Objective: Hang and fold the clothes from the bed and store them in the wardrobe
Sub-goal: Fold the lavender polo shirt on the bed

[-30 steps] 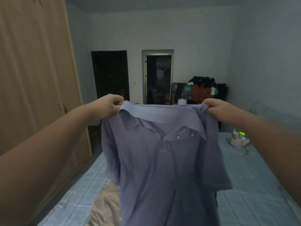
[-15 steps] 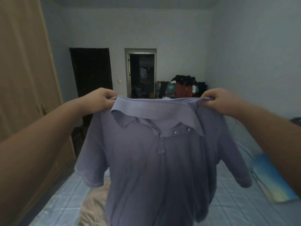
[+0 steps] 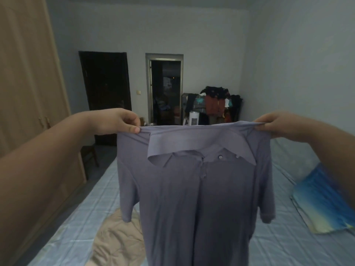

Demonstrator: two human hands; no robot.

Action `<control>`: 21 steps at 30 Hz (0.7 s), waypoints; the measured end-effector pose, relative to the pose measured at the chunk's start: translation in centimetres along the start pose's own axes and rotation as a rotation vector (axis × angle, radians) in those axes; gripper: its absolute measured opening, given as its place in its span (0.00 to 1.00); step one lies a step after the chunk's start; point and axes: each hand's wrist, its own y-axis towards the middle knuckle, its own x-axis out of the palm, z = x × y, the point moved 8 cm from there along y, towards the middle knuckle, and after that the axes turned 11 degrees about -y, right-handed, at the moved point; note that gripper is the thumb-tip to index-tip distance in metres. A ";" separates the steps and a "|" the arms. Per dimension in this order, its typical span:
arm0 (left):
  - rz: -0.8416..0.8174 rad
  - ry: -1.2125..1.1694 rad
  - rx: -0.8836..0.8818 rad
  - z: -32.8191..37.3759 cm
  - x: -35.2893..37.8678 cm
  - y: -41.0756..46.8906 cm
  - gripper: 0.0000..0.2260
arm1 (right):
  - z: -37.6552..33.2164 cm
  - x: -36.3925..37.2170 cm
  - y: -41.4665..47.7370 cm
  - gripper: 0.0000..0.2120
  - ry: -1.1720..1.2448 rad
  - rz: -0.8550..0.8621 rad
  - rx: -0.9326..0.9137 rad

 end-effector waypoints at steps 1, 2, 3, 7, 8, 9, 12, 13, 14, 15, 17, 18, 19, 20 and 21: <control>-0.004 -0.003 0.002 -0.2 0.0 -0.2 0.07 | 0.3 0.2 -0.1 0.08 0.045 -0.037 0.023; 0.010 -0.003 -0.001 -0.4 -0.1 -0.2 0.06 | 0.6 0.6 -0.3 0.07 0.079 -0.077 0.040; 0.052 0.008 0.001 -0.5 -0.4 -0.2 0.06 | 0.6 1.2 -0.4 0.10 0.110 -0.122 0.043; 0.387 0.094 0.002 -1.1 -1.8 0.2 0.07 | 0.0 2.5 -0.5 0.28 0.215 -0.179 0.016; 0.448 0.099 0.000 -1.3 -1.6 0.2 0.07 | -0.7 2.7 -0.7 0.19 0.187 -0.152 0.001; 0.494 0.085 -0.002 -1.5 -1.2 0.3 0.08 | -1.3 2.7 -0.8 0.09 0.124 -0.089 -0.004; 0.587 -0.104 -0.022 -2.0 0.4 0.5 0.10 | -1.5 2.0 -0.6 0.07 -0.075 0.109 -0.028; 0.608 -0.201 -0.033 -2.1 1.1 0.5 0.11 | -1.2 2.2 -0.4 0.09 -0.038 0.126 -0.024; 0.617 -0.310 -0.037 -2.1 1.7 0.5 0.11 | -0.8 2.4 -0.3 0.11 0.013 0.140 -0.008; 0.611 -0.409 -0.022 -2.1 2.3 0.5 0.12 | -0.3 2.5 -0.3 0.13 0.058 0.158 0.012; 0.515 -0.450 0.050 -1.2 3.4 0.4 0.10 | 0.5 2.1 -0.7 0.15 0.093 0.219 0.053; 0.423 -0.403 0.077 -0.7 4.0 0.3 0.07 | 0.6 1.8 -1.2 0.17 0.098 0.251 0.057; 0.319 -0.348 0.078 -0.5 4.6 0.2 0.05 | 0.6 1.6 -1.6 0.19 0.103 0.271 0.053; 0.224 -0.291 0.058 -0.6 5.2 0.1 0.06 | 0.6 1.5 -2.1 0.18 0.092 0.279 0.044; 0.162 -0.224 0.034 -0.8 5.4 0.0 0.10 | 0.5 1.4 -2.4 0.16 0.052 0.285 0.032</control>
